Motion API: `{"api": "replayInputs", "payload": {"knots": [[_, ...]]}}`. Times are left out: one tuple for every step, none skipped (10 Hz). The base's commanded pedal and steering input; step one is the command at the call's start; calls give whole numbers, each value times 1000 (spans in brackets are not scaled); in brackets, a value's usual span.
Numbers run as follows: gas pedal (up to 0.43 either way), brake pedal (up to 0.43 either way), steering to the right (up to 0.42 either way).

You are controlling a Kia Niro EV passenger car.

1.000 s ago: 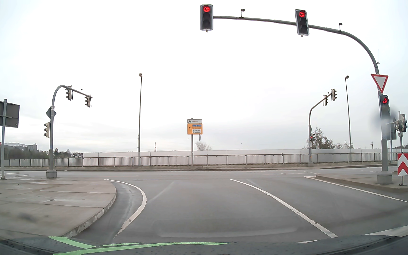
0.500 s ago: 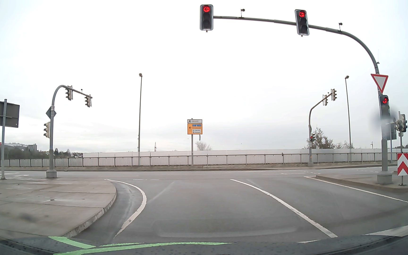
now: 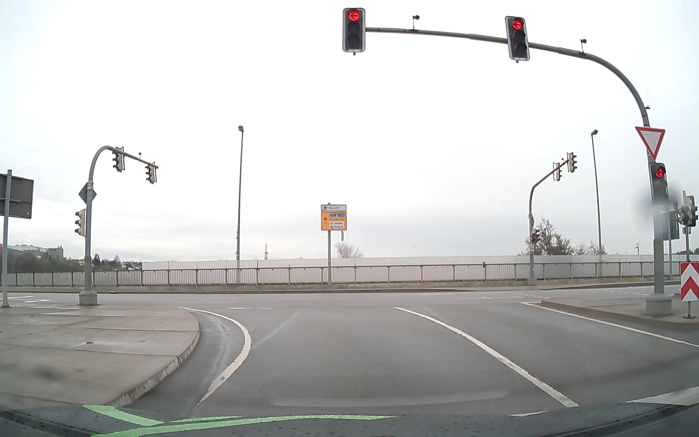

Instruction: Follow the waypoints while adhering to traffic rules and regulations

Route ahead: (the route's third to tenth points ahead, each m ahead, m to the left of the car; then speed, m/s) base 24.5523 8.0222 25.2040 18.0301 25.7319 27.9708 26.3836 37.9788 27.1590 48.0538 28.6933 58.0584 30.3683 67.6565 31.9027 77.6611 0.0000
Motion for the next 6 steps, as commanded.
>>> {"api": "replayInputs", "payload": {"knots": [[0, 354, -15], [0, 354, -15], [0, 354, -15], [0, 354, -15], [0, 354, -15], [0, 354, -15]]}}
